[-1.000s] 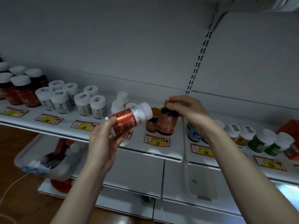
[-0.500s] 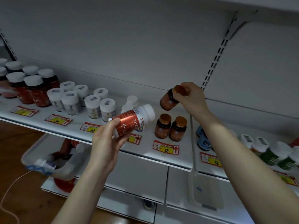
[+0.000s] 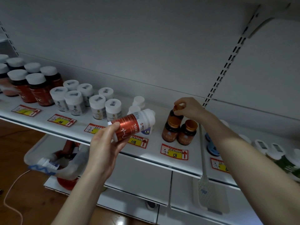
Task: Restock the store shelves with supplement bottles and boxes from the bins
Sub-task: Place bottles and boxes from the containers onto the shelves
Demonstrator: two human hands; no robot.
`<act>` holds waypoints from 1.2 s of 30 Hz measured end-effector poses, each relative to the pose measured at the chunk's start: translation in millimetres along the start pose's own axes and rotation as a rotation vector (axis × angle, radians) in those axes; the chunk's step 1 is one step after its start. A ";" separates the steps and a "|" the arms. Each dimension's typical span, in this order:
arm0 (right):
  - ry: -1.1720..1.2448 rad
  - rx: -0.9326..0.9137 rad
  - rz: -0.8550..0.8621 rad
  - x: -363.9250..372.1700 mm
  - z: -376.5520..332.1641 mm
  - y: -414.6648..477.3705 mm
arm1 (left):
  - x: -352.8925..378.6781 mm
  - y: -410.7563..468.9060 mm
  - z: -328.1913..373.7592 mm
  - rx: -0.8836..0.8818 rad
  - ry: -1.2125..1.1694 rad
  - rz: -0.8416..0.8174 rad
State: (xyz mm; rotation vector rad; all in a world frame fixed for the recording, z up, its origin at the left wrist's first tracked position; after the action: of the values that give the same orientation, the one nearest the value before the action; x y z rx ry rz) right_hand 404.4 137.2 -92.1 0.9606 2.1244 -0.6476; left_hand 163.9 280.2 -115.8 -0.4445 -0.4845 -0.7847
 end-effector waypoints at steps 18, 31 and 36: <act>0.005 -0.034 0.063 1.8 -3.7 -9.1 | 8.3 5.6 -5.5 -0.084 -0.006 -0.029; 0.330 -0.070 0.093 5.1 -64.2 -90.7 | 41.2 -7.8 -18.5 -0.180 0.088 -0.290; 0.361 0.033 0.152 -7.1 -44.1 -114.3 | 56.3 -14.5 -34.3 -0.269 0.175 -0.426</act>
State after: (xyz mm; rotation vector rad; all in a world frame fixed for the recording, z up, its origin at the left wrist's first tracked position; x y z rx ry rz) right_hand 300.5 95.4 -42.0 1.3250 2.3240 -0.4611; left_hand 195.7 221.0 -108.7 -0.5235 -0.3128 -1.2986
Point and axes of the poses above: each hand's wrist, its own y-axis towards the middle knuckle, its own x-axis out of the palm, z = x × y, the point moved 4 cm from there along y, towards the middle knuckle, and after that the axes turned 5 degrees about -z, right-handed, at the moved point
